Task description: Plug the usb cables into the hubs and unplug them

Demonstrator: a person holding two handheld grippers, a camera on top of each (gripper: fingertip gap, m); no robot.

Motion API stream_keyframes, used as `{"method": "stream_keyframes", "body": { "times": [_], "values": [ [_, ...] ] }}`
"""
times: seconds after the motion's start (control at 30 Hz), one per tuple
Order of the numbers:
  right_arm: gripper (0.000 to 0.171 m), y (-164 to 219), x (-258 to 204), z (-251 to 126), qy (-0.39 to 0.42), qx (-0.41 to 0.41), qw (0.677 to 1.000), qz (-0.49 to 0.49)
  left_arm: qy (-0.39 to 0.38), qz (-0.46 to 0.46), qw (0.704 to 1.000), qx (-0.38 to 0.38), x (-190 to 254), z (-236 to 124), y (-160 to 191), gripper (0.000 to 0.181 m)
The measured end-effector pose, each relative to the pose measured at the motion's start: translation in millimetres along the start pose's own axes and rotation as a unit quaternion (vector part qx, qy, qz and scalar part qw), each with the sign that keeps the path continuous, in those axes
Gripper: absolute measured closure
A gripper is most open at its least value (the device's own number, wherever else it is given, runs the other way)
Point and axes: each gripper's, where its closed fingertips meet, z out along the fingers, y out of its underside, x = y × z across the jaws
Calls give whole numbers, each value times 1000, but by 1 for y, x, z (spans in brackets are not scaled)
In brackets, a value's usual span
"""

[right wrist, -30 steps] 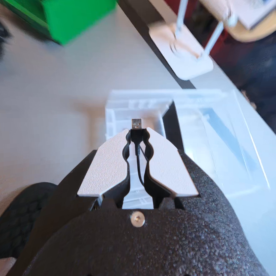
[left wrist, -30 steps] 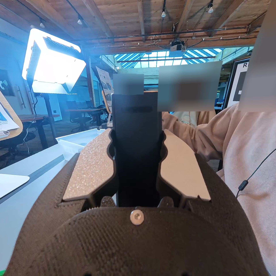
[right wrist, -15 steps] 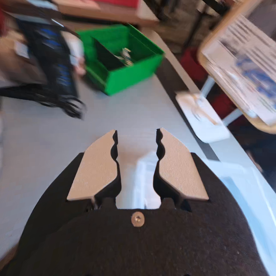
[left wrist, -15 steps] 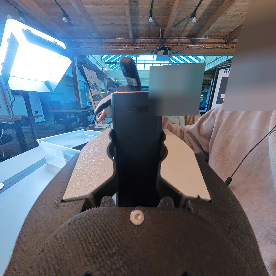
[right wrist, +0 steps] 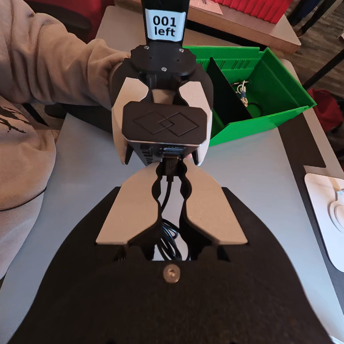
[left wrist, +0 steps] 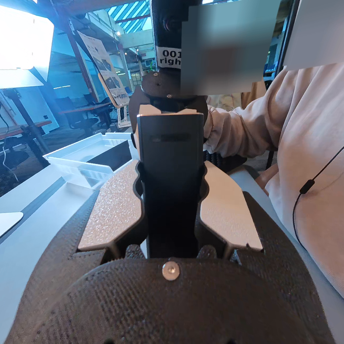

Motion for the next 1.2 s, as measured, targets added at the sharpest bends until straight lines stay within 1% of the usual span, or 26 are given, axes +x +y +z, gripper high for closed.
{"method": "stream_keyframes", "body": {
  "times": [0.1,0.17,0.23,0.27,0.3,0.33,0.37,0.4,0.47,0.5,0.53,0.6,0.67,0.73,0.77,0.8,0.83,0.87,0.93,0.97,1.07,1.13,1.2],
  "values": [
    [155,-2,0,1,-6,17,1000,10,-8,18,1000,-10,0,-1,-4,121],
    [155,-2,0,0,-3,16,1000,3,-17,36,999,-22,0,0,-4,121],
    [155,1,3,-3,1,5,1000,-1,-29,39,999,-13,-3,-2,-9,121],
    [155,22,13,-6,30,-50,998,-18,-48,35,998,25,-9,-13,-23,121],
    [155,38,23,-12,56,-64,996,-28,-65,19,994,85,-18,-34,-47,120],
    [155,41,25,-19,50,-36,998,7,-74,11,989,127,-25,-59,-68,121],
    [155,38,37,-32,69,-13,997,37,-92,25,986,140,-30,-77,-80,120],
    [155,31,53,-49,104,4,994,42,-108,38,984,134,-33,-86,-82,120],
    [155,16,79,-88,156,17,987,42,-111,35,985,131,-34,-87,-77,120],
    [155,17,96,-106,193,5,980,44,-109,29,986,126,-34,-82,-74,120],
    [155,27,111,-120,224,-17,973,52,-105,24,987,116,-34,-76,-68,120],
    [155,61,136,-140,271,-58,957,84,-98,21,990,96,-34,-65,-57,120],
    [155,110,150,-147,278,-118,943,136,-90,13,992,85,-33,-57,-48,120],
    [155,161,160,-151,289,-179,923,181,-86,6,993,77,-33,-51,-41,120],
    [147,178,163,-150,287,-192,917,199,-84,4,994,74,-32,-49,-38,120],
    [132,186,165,-150,286,-195,913,215,-81,1,994,73,-31,-46,-36,120],
    [121,187,169,-152,294,-191,911,219,-76,-3,994,73,-30,-44,-35,120],
    [117,180,172,-155,304,-179,911,213,-71,-7,995,75,-28,-42,-33,120],
    [116,155,175,-162,327,-140,914,194,-60,-16,995,79,-26,-38,-32,120],
    [116,140,172,-161,321,-116,922,183,-53,-23,995,83,-24,-36,-32,120],
    [121,83,142,-142,255,-33,956,141,-28,-45,993,103,-19,-33,-34,120],
    [123,48,111,-119,185,2,978,101,-18,-57,991,119,-16,-33,-37,121],
    [123,22,76,-88,114,24,991,68,-7,-68,988,138,-14,-33,-42,120]
  ]
}}
